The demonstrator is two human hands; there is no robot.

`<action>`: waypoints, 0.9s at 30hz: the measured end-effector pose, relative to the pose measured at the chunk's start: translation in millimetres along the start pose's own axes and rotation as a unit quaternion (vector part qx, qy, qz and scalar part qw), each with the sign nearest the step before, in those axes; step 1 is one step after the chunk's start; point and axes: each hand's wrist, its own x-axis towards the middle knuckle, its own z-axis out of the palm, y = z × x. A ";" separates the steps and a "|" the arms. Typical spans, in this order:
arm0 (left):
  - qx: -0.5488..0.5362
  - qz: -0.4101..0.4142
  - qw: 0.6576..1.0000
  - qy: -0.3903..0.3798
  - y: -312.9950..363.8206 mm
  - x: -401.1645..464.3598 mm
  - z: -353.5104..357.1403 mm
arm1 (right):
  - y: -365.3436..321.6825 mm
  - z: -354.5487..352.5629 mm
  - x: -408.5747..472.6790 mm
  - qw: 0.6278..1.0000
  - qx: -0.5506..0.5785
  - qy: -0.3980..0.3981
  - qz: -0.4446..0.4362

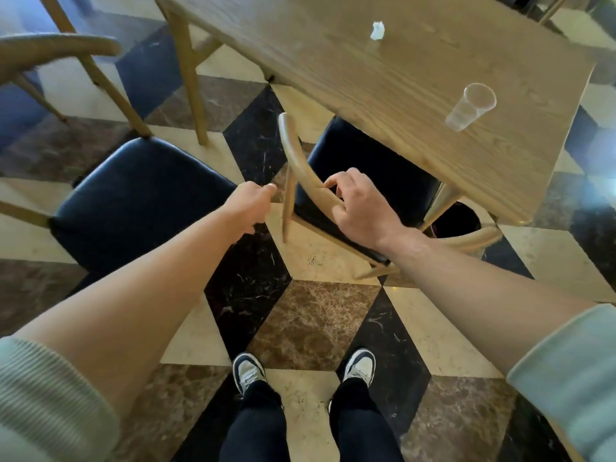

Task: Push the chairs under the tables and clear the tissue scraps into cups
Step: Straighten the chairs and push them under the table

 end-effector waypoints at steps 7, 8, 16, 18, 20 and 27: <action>0.074 0.026 0.987 0.139 -47.6 -25.2 -192.1 | -157.7 55.3 78.2 0.995 0.052 -0.089 -0.014; 0.079 0.024 0.985 0.155 -52.8 -24.8 -213.2 | -173.8 62.4 87.8 0.993 0.062 -0.095 -0.008; 0.103 0.019 0.974 0.201 -40.6 21.7 -344.5 | -260.7 132.2 187.7 0.978 0.154 -0.137 0.036; 0.117 0.038 0.967 0.225 -27.5 49.3 -376.8 | -279.0 152.8 228.5 0.968 0.195 -0.151 0.051; 0.132 0.067 0.955 0.258 -14.9 70.2 -403.9 | -299.6 167.9 262.0 0.956 0.234 -0.165 0.065; 0.299 0.194 0.881 0.310 13.6 155.8 -480.7 | -380.4 228.7 339.3 0.897 0.331 -0.277 0.097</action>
